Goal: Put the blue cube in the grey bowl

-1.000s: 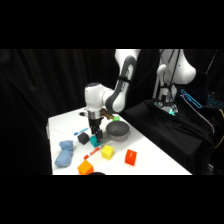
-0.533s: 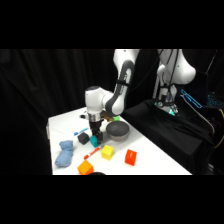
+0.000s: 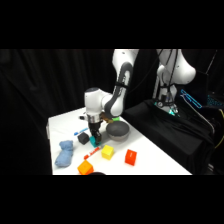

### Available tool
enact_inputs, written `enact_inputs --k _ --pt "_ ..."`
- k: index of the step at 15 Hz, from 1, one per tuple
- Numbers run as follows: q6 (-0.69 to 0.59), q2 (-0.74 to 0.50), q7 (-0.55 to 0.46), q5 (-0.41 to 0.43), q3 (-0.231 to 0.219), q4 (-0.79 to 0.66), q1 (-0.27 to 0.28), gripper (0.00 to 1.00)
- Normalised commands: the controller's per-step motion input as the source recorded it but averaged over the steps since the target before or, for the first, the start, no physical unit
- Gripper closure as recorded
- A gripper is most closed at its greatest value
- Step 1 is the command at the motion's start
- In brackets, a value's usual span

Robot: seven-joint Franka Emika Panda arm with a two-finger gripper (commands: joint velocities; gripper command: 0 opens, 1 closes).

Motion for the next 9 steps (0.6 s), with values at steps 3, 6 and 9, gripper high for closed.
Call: enact_inputs --k 3,6,9 --pt "0.09 -0.02 -0.05 0.014 -0.063 0.02 0.039 0.67" --pt "-0.14 -0.13 0.06 0.029 -0.101 -0.02 0.078 0.73" --pt "-0.3 -0.26 0.03 0.1 -0.036 -0.06 0.032 0.74"
